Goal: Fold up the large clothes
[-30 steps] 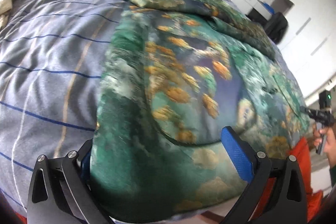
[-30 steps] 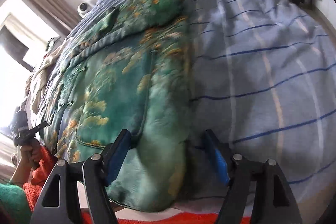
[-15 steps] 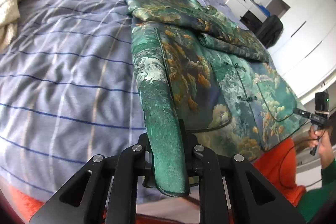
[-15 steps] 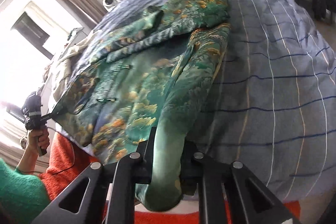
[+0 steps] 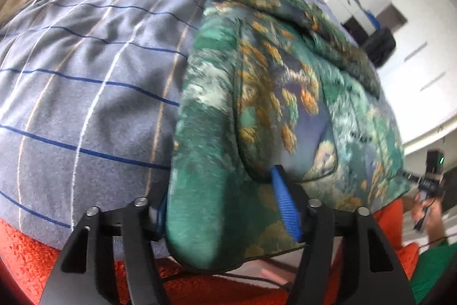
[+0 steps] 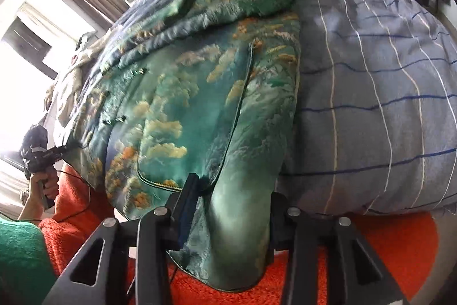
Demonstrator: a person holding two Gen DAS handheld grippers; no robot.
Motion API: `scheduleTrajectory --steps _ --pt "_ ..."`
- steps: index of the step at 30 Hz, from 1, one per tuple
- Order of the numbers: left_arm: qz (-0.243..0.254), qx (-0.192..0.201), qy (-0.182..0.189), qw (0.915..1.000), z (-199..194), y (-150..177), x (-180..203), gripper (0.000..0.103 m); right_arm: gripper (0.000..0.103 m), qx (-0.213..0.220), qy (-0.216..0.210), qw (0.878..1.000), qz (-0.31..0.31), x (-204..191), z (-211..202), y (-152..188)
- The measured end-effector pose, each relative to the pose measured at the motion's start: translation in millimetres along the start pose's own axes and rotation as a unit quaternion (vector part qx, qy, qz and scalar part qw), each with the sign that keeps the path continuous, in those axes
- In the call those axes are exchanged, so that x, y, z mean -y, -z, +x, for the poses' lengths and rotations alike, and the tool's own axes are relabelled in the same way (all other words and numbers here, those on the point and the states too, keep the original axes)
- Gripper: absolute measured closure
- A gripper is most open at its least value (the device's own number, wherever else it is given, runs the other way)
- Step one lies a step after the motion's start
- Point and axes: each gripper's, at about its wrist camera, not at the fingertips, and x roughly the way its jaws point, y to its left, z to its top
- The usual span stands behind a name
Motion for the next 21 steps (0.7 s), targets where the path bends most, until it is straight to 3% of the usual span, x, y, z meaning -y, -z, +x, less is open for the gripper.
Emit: scheduleTrajectory --steps 1,3,4,5,8,14,18,21 --pt "0.010 -0.004 -0.008 0.9999 1.7 1.3 3.8 0.039 0.061 -0.003 -0.006 1.000 0.003 1.6 0.1 0.7" --pt "0.013 -0.010 -0.010 0.9998 1.9 3.1 7.5 0.077 0.062 -0.009 -0.020 1.000 0.017 7.3 -0.3 -2.2" --pt "0.005 -0.016 0.004 0.9999 0.9 1.8 7.4 0.088 0.070 -0.012 -0.024 0.999 0.023 6.7 -0.5 -2.6" --pt "0.002 -0.012 0.009 0.9999 -2.0 1.2 8.0 0.092 0.083 -0.013 -0.028 0.999 0.028 6.7 -1.0 -4.8" --pt "0.006 0.011 0.037 0.9992 -23.2 -7.8 16.6 0.094 0.089 -0.004 -0.037 0.999 0.026 -3.7 -10.3 -11.3" --pt "0.000 0.067 0.081 0.9945 -72.2 -18.7 31.4 0.094 0.090 0.043 -0.073 0.996 0.029 -30.2 -49.1 -27.0" --pt "0.001 0.053 0.073 0.9959 -86.1 -1.2 27.0 0.094 0.090 0.051 -0.086 0.994 0.043 -35.1 -69.6 -16.4" --pt "-0.002 0.028 0.065 0.9975 -97.1 18.4 18.2 0.094 0.090 0.031 -0.097 0.993 0.057 -37.9 -78.7 3.5"
